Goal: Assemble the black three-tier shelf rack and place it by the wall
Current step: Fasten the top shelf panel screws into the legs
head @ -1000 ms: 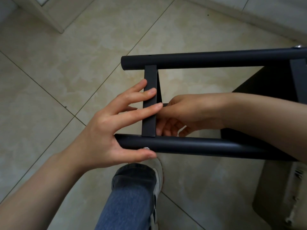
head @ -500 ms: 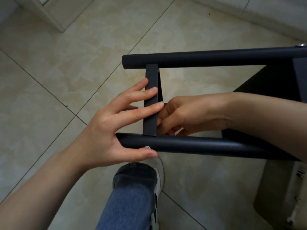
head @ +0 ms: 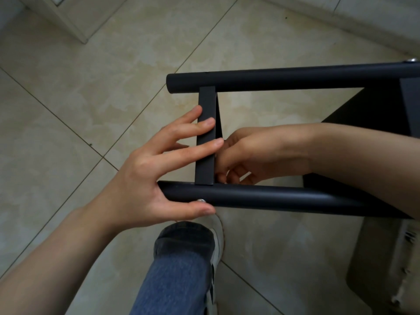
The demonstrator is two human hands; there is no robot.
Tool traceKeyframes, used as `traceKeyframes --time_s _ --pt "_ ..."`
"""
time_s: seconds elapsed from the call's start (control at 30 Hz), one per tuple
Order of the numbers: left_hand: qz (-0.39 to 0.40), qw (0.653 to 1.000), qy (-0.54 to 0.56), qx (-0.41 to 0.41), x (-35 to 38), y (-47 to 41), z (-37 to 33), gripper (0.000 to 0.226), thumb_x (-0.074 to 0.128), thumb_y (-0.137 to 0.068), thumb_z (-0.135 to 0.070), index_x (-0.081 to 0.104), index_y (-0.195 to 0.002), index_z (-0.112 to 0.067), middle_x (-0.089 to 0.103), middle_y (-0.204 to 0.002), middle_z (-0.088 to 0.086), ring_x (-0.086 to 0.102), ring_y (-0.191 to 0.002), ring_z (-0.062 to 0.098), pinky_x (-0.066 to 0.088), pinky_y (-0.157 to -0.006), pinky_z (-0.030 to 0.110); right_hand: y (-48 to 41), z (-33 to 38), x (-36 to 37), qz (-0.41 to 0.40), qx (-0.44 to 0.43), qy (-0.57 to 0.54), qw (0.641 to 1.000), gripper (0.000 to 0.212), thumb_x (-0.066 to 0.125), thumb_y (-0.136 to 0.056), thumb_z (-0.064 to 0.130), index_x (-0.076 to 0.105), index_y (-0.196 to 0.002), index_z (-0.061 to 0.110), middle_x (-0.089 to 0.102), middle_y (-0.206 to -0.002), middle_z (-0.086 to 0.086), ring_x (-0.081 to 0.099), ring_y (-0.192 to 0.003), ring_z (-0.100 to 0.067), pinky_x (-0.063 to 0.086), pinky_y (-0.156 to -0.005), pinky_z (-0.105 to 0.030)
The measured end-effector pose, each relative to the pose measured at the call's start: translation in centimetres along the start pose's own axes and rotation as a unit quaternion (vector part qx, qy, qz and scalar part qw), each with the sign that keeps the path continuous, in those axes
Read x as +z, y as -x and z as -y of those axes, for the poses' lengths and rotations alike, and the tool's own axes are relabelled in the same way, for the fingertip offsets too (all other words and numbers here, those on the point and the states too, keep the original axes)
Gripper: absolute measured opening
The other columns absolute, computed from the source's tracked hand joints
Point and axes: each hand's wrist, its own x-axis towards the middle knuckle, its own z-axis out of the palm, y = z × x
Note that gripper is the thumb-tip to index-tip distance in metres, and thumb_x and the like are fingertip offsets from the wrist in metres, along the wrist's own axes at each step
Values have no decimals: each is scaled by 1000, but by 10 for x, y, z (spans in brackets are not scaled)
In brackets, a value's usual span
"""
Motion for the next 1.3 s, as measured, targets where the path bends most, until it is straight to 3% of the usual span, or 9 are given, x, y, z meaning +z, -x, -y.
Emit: traceKeyframes --time_s 0.07,0.27,0.43,0.8,0.97,1.07,1.2,1.3 --pt "-1 1000 1 1 0 0 0 72 77 -80 -45 51 -138 -11 43 -151 9 29 -152 29 46 -108 31 1 -1 -1 15 -9 7 1000 17 62 -92 14 72 -78 17 64 -75 -2 55 -73 -17 46 -78 -34" --pt "-1 1000 -1 0 0 0 1 73 76 -80 -46 50 -138 -10 43 -151 8 28 -152 30 47 -108 35 -2 -2 -2 -17 10 24 1000 33 61 -96 27 74 -66 22 59 -61 4 53 -60 -9 45 -69 -26" --pt "-5 1000 0 -2 1 0 0 71 75 -80 -47 51 -137 -12 44 -150 9 29 -152 30 48 -106 36 0 -2 -1 22 -1 0 1000 26 61 -94 16 71 -70 17 62 -70 -1 54 -67 -14 46 -76 -33" --pt "-6 1000 -8 -4 1 0 -1 72 76 -79 -46 51 -137 -12 44 -150 9 29 -152 29 46 -107 31 -6 -8 -4 39 -11 9 999 49 58 -97 21 67 -50 27 50 -59 5 50 -60 -9 46 -68 -24" --pt "-14 1000 0 -6 2 1 0 73 78 -79 -44 51 -138 -12 44 -151 9 29 -152 28 45 -107 32 -4 -10 -5 31 -20 5 999 40 59 -96 20 69 -58 25 56 -62 3 52 -62 -10 46 -68 -25" --pt "-14 1000 -2 -11 3 1 -1 72 78 -79 -43 52 -139 -12 44 -152 8 28 -153 26 39 -114 29 4 -8 -6 22 -22 -3 1000 21 59 -97 24 75 -84 18 66 -80 -3 59 -76 -15 49 -77 -31" --pt "-6 1000 -17 -26 2 3 -6 70 75 -83 -41 51 -142 -13 41 -156 5 24 -154 22 29 -123 37 20 -9 -6 12 -20 7 1000 21 56 -99 29 76 -99 22 72 -109 -7 66 -102 -22 49 -100 -39" --pt "7 998 -13 -64 3 8 -13 70 70 -85 -45 46 -147 -22 32 -163 -6 18 -155 14 22 -124 29 39 -7 -5 19 -13 33 999 27 53 -101 31 74 -111 17 72 -115 -8 68 -104 -20 53 -97 -35"
